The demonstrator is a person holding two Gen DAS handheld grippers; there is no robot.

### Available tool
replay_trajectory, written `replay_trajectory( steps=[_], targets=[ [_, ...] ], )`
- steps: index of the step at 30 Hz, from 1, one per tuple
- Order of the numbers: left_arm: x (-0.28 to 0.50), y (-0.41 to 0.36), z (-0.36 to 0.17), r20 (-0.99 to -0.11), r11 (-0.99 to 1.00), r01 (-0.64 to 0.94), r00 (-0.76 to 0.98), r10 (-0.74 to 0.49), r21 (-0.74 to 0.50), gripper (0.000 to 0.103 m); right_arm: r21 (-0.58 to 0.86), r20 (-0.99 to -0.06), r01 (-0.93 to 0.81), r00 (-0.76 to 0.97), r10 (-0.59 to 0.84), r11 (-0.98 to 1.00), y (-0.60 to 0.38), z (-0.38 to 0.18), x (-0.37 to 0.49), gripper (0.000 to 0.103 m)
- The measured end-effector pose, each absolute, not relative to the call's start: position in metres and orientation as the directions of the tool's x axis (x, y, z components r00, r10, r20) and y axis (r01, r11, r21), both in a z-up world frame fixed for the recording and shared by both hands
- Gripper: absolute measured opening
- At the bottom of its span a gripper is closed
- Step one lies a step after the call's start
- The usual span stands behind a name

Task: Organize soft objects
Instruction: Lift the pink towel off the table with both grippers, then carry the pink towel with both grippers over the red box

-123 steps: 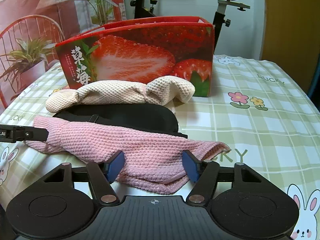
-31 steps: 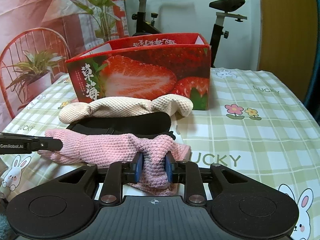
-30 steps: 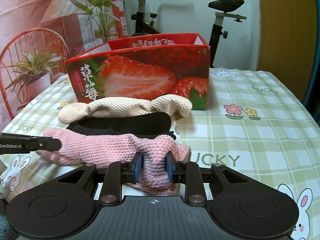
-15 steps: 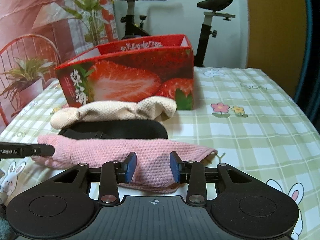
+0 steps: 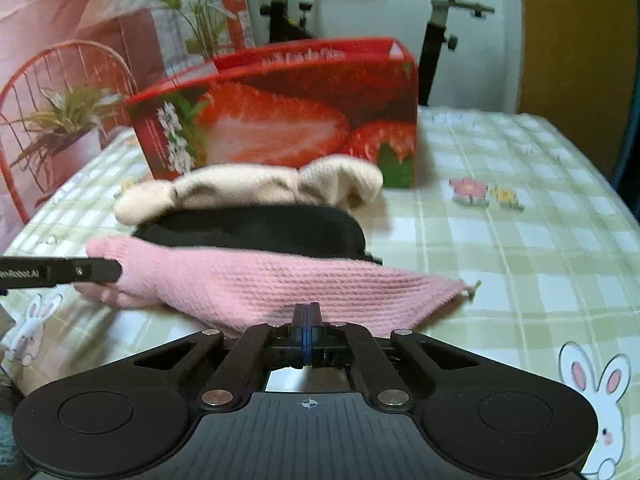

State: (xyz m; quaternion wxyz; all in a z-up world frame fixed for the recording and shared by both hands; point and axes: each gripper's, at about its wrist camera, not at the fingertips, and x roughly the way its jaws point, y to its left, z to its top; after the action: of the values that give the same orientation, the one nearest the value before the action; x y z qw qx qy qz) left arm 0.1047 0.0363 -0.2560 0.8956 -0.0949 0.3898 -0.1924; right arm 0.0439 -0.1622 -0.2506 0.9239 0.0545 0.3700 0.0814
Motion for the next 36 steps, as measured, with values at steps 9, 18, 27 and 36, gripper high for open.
replay_trajectory(
  steps=[9, 18, 27, 36],
  targets=[
    [0.101, 0.036, -0.249, -0.635, 0.907, 0.282, 0.647, -0.421, -0.314, 0.01, 0.126, -0.675, -0.087, 0.723, 0.15, 0.988, -0.165, -0.24, 0.042, 0.029],
    [0.103, 0.039, -0.251, -0.635, 0.908, 0.27, 0.65, -0.417, -0.319, 0.01, 0.024, -0.725, -0.2, 0.672, 0.154, 0.98, -0.14, -0.258, 0.047, 0.067],
    [0.104, 0.039, -0.253, -0.638, 0.906, 0.273, 0.644, -0.422, -0.323, 0.01, -0.007, -0.7, -0.225, 0.696, 0.156, 0.974, -0.137, -0.26, 0.045, 0.023],
    [0.094, 0.037, -0.219, -0.543, 0.883, 0.347, 0.698, -0.467, -0.315, 0.01, 0.085, -0.566, -0.201, 0.797, 0.213, 0.976, -0.156, -0.213, 0.033, 0.009]
  ],
)
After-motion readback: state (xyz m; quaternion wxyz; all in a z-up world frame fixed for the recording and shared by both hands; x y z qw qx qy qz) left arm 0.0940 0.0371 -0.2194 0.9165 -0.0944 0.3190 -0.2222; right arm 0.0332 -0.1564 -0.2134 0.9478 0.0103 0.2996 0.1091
